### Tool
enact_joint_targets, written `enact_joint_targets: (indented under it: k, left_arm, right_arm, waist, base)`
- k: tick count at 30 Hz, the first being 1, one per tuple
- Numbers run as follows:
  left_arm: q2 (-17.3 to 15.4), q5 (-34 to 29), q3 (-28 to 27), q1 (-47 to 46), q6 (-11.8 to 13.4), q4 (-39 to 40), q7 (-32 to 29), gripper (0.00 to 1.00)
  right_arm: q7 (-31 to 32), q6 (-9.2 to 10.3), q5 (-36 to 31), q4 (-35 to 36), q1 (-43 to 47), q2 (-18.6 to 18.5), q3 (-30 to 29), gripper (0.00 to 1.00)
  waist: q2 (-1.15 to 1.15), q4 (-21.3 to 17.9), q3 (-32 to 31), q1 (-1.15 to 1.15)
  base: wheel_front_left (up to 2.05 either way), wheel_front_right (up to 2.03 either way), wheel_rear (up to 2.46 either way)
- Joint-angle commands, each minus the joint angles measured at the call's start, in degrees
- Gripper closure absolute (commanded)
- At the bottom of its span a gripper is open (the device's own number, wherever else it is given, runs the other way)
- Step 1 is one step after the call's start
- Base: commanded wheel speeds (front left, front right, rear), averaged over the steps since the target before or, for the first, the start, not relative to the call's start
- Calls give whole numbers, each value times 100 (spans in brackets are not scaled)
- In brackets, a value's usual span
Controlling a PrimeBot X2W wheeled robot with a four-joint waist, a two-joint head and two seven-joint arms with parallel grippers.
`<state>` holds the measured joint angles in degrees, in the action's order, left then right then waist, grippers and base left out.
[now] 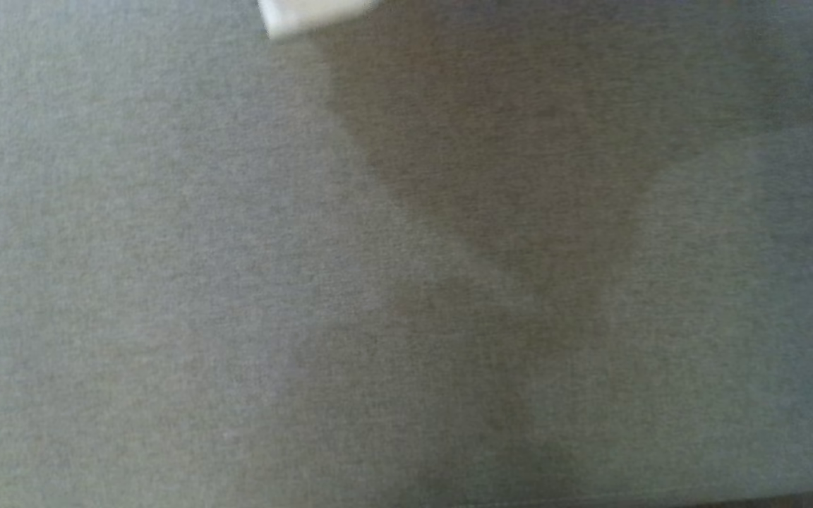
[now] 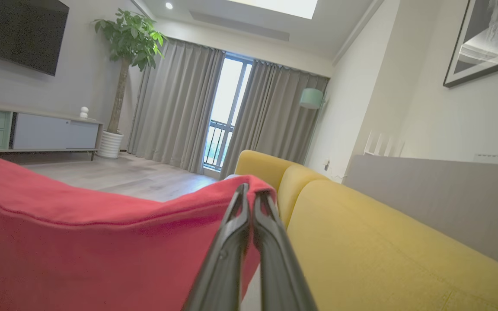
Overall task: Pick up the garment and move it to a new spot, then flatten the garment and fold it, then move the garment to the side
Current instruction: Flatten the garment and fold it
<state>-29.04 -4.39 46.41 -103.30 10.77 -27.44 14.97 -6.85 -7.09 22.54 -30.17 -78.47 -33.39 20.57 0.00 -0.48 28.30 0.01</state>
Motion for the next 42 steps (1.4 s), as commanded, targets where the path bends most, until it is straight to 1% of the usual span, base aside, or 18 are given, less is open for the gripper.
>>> enact_joint_targets:
  k: [1, 5, 7, 11, 16, 18, 20, 22, 24, 25, 26, 28, 29, 35, 39, 42]
  left_arm:
    - [-203, 58, -160, -267, 70, 147, 0, 100]
    - [-269, 481, -221, 170, 36, 593, 1, 100]
    - [-313, 701, -275, 531, 48, 786, 2, 100]
    - [-447, 1222, -460, 1581, 84, 1258, 2, 100]
    - [-650, 1824, -765, 3165, -13, 1931, 2, 100]
    - [-735, 1969, -886, 3861, -13, 2191, 2, 100]
    - [-789, 2102, -960, 4563, -67, 2445, 2, 100]
    - [-850, 2177, -1039, 5234, -74, 2638, 2, 100]
    - [-874, 2249, -1078, 5868, -140, 2831, 2, 100]
    - [-874, 2249, -1078, 5868, -140, 2831, 2, 100]
    - [-877, 2290, -1098, 6175, -164, 2901, 3, 100]
    - [-870, 2433, -1097, 6762, -340, 3033, 3, 100]
    - [-891, 2473, -1135, 7290, -425, 3133, 3, 100]
    - [-818, 2466, -1280, 8644, -470, 3292, 3, 100]
    - [-801, 2462, -1241, 9314, -564, 3233, 3, 100]
    - [-773, 2569, -1189, 9709, -629, 3202, 3, 100]
  right_arm:
    - [-74, -40, -7, 49, -89, -43, 26, 100]
    - [-381, -40, 96, -415, 26, -86, 223, 100]
    - [-500, -40, 173, -611, 172, -97, 348, 100]
    - [-666, -40, 398, -938, 604, -122, 613, 100]
    - [-778, -40, 836, -1043, 1394, -216, 731, 100]
    - [-798, -40, 1025, -950, 1806, -292, 754, 100]
    - [-808, -40, 1192, -788, 2255, -390, 784, 100]
    - [-811, -40, 1340, -543, 2714, -501, 780, 100]
    - [-812, -40, 1458, -288, 3198, -609, 751, 100]
    - [-812, -40, 1458, -288, 3198, -609, 751, 100]
    - [-813, -40, 1502, -162, 3439, -665, 751, 100]
    - [-813, -40, 1567, 74, 3898, -739, 734, 100]
    - [-813, -40, 1609, 258, 4303, -782, 699, 100]
    - [-814, -40, 1565, 598, 5376, -849, 530, 100]
    - [-771, -40, 1613, 826, 6023, -907, 410, 100]
    - [-679, -40, 1628, 1012, 6527, -967, 277, 100]
  waist:
    - [0, 79, 87, -1]
    - [0, 191, 175, -1]
    - [0, 240, 187, -1]
    - [0, 327, 104, -1]
    - [0, 381, -209, -1]
    - [0, 396, -393, -1]
    - [0, 403, -596, -1]
    - [0, 401, -763, -1]
    - [0, 390, -919, -1]
    - [0, 390, -919, -1]
    - [0, 381, -989, -1]
    - [0, 345, -1123, -1]
    - [0, 303, -1240, -1]
    - [0, 236, -1601, -1]
    - [0, 227, -1778, -1]
    - [0, 245, -1904, -1]
  base:
    - [0, 0, 0]
    - [0, 0, 0]
    - [0, 0, 0]
    - [0, 0, 0]
    - [0, 0, 0]
    - [0, 0, 0]
    - [0, 0, 0]
    - [0, 0, 0]
    - [0, 0, 0]
    - [0, 0, 0]
    - [0, 0, 0]
    - [0, 0, 0]
    - [0, 0, 0]
    - [0, 0, 0]
    - [0, 0, 0]
    - [0, 0, 0]
